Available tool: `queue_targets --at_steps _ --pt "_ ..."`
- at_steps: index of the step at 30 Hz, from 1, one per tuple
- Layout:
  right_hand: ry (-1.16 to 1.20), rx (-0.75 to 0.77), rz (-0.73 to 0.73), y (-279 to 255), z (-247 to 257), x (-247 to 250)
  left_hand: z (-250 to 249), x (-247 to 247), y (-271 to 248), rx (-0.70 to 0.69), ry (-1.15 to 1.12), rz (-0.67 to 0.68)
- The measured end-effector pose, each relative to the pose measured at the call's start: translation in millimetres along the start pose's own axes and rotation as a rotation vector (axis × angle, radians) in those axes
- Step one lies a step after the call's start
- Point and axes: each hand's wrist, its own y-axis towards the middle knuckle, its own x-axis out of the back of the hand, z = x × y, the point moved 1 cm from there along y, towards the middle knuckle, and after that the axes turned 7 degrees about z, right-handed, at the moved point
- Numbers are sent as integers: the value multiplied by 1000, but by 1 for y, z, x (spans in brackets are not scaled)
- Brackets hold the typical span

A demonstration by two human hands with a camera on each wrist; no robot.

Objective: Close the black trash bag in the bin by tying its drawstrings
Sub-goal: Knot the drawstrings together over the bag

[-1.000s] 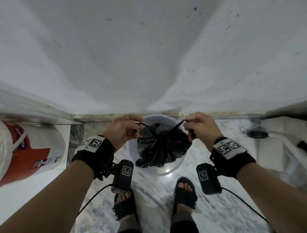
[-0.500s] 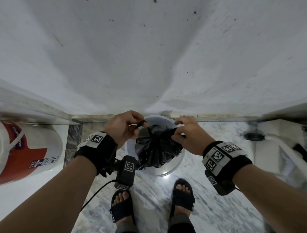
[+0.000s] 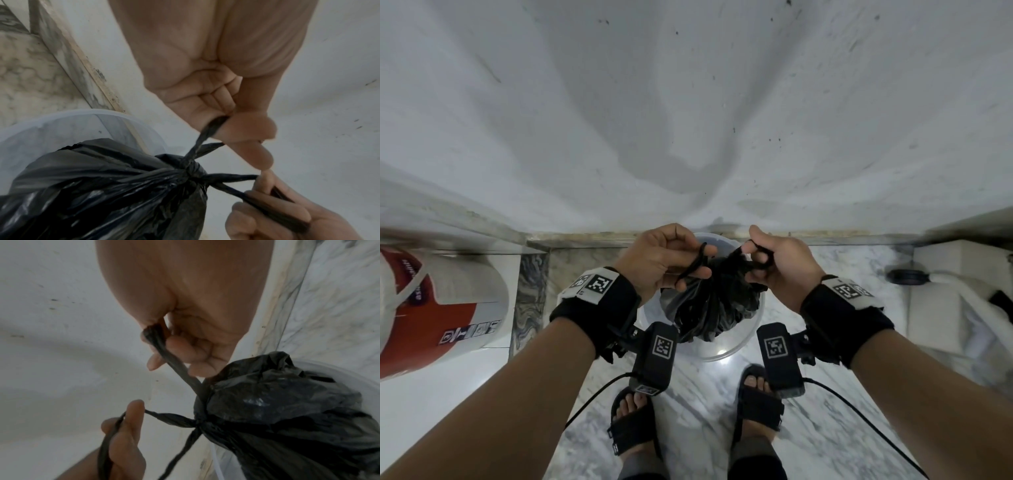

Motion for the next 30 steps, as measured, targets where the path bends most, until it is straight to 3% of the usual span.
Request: queue_targets --at_steps 6,12,17,23,26,30 --pt "-94 252 116 1 2 -4 3 -6 6 -5 -61 -11" --pt "113 102 162 -2 -4 -1 8 -7 7 56 -67 2" --pt "-183 78 184 -3 -7 -9 12 -15 9 155 164 -18" --pt "-446 97 343 -1 -5 -15 8 -26 18 141 461 -30" --pt "-600 194 270 3 0 -11 4 -25 22 132 492 -34" --pt "-648 185 159 13 7 -3 -4 2 32 88 643 -205"
